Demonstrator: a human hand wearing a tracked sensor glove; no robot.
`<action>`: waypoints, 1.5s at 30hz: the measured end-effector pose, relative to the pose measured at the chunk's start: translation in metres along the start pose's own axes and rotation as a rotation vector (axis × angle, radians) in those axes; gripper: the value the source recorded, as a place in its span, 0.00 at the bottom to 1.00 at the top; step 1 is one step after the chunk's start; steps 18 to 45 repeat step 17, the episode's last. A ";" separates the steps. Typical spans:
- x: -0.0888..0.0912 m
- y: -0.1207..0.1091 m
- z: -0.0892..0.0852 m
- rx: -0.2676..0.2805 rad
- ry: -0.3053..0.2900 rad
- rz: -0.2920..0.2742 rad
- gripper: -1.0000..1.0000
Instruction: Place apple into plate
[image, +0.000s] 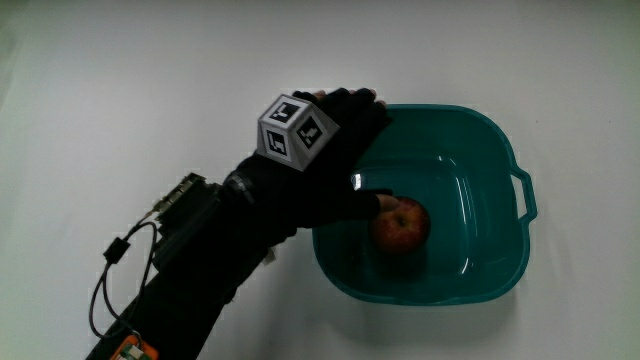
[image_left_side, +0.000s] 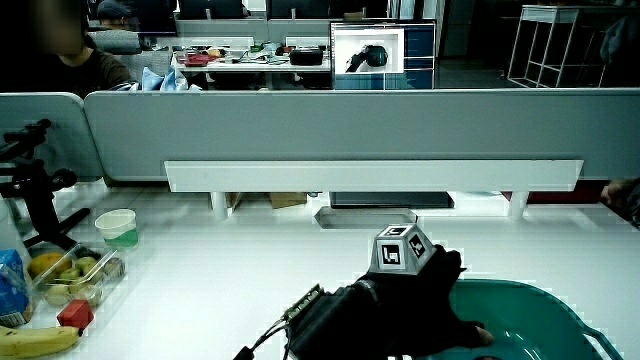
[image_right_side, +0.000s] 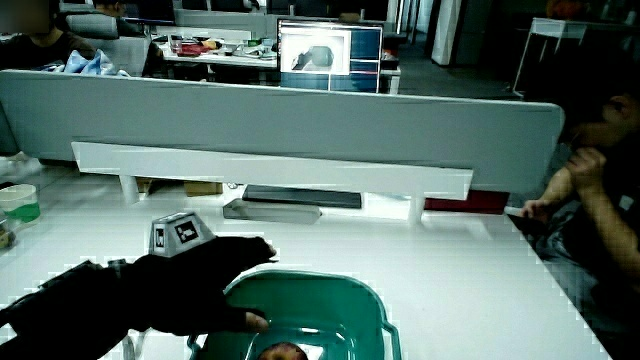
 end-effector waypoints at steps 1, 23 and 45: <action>-0.008 0.003 -0.003 0.006 0.001 -0.015 0.00; -0.075 -0.031 0.051 0.010 -0.130 0.236 0.00; -0.075 -0.031 0.051 0.010 -0.130 0.236 0.00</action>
